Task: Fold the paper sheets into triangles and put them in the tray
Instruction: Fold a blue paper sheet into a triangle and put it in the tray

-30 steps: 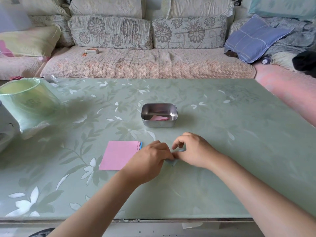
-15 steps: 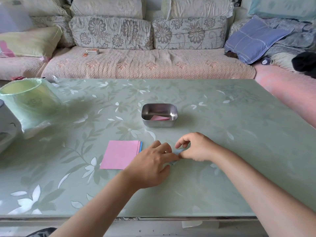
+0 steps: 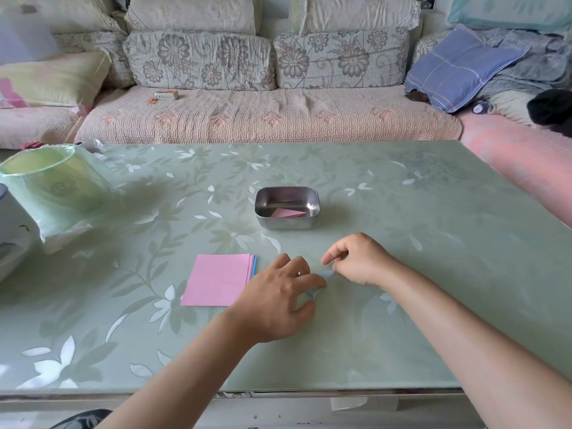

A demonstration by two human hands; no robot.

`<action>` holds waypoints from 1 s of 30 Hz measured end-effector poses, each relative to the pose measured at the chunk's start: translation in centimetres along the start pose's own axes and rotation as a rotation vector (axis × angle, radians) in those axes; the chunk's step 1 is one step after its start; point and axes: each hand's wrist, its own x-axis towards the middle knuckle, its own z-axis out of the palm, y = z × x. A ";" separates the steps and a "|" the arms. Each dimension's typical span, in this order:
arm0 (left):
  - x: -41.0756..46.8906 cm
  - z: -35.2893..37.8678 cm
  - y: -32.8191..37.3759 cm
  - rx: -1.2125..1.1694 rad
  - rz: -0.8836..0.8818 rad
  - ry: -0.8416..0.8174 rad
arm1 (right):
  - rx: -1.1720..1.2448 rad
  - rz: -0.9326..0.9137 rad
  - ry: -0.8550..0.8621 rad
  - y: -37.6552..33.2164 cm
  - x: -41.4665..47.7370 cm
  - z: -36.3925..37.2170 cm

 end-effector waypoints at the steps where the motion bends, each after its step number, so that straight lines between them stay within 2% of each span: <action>1: 0.0 0.1 0.1 0.011 -0.007 0.000 | -0.004 0.001 0.015 0.0 0.0 0.1; 6: 0.0 0.5 0.5 0.062 -0.023 0.016 | -0.001 -0.005 0.052 0.4 -0.2 0.4; 13: 0.5 0.9 0.7 0.099 -0.055 0.018 | 0.043 -0.029 -0.008 0.7 -0.5 0.2; 30: -2.4 -0.4 -0.1 -0.129 -0.058 -0.041 | 0.053 0.014 -0.006 -0.2 -0.7 0.0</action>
